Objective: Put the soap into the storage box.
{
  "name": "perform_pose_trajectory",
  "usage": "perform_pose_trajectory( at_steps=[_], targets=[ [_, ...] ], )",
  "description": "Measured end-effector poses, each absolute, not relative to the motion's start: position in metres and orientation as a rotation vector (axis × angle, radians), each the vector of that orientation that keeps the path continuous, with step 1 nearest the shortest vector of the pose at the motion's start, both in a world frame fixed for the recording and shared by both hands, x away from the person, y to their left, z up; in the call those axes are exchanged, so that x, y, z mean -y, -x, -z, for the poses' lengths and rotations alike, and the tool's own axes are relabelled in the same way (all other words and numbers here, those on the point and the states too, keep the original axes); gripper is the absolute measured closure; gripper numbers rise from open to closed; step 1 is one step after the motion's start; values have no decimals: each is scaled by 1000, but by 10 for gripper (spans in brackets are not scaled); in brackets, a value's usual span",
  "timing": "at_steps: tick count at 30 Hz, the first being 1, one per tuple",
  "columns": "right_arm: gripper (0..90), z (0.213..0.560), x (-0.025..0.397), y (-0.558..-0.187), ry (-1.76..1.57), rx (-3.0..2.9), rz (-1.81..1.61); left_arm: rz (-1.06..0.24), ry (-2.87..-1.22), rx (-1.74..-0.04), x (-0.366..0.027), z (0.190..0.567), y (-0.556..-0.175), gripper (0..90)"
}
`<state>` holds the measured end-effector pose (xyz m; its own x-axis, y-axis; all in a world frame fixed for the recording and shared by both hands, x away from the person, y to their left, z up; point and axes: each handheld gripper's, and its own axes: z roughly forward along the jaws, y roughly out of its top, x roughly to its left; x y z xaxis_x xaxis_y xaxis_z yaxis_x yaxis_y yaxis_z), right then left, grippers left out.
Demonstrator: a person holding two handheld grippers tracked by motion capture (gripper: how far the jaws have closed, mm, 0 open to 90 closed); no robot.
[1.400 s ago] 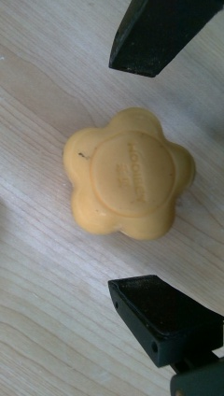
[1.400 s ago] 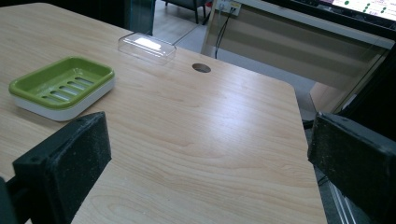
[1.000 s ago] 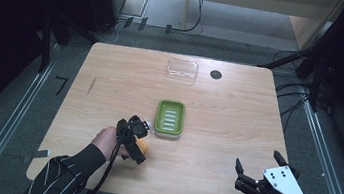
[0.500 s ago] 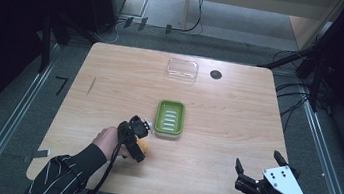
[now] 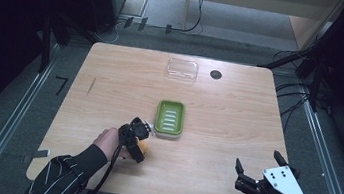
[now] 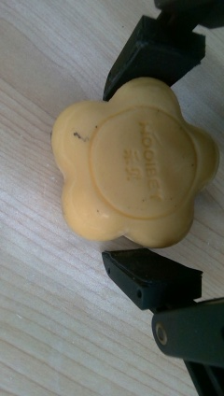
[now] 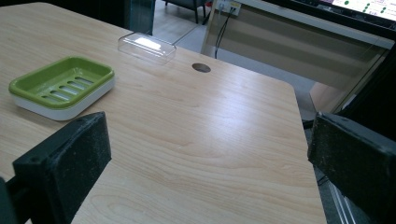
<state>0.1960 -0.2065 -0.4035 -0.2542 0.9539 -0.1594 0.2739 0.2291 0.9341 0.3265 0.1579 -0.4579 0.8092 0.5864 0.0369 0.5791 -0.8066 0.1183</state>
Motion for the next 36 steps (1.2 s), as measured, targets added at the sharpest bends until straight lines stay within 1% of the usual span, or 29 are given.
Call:
perform_pose_trajectory(
  at_steps=[7, 27, 36],
  targets=[
    [0, 404, 207, -196, -1154, -1695, -1061, -113, -2883, -924, -157, 457, -325, 248],
    [0, 403, 207, -197, -1151, -1694, -1064, -133, -2849, -913, -160, 457, -323, 264],
    [0, 403, 207, -196, -1150, -1694, -1066, -163, -2831, -905, -160, 456, -321, 265]
  ],
)
